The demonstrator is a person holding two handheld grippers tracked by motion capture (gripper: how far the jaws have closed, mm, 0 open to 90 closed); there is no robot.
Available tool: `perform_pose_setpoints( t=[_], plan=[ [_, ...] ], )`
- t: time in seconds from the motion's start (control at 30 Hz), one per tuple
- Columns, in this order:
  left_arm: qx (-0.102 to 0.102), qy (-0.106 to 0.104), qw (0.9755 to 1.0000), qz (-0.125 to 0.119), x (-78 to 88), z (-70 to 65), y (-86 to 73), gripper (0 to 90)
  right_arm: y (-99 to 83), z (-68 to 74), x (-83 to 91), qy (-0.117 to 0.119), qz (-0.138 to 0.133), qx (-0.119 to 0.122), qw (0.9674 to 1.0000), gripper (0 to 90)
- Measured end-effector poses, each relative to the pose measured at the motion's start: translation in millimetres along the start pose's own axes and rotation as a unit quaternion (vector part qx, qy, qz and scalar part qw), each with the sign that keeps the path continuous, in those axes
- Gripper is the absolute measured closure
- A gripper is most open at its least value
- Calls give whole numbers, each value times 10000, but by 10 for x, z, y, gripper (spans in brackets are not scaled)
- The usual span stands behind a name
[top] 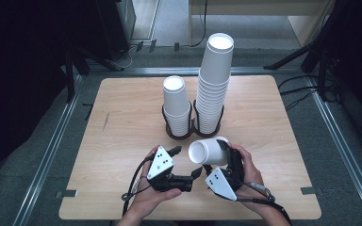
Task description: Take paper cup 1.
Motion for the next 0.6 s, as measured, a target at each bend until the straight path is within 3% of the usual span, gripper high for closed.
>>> perform_pose_setpoints(
  t=[0.13, 0.6],
  plan=[
    [2, -19, 10000, 9, -9, -12, -3, 89, 37, 37, 11, 34, -107, 168, 9998, 139],
    [-14, -156, 9998, 84, -43, -79, -22, 132, 146, 176, 45, 271, -336, 361, 9984, 139]
  ],
)
Point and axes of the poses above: each handheld gripper's, and its own axes: x roughly backward along the jaws, y roughly out of its top, z roughly to its left, the point moved 7 cm from there along -x, roughly forward along the jaws, and after that the axes turned 7 degrees about -z, right-handed, at the moved point
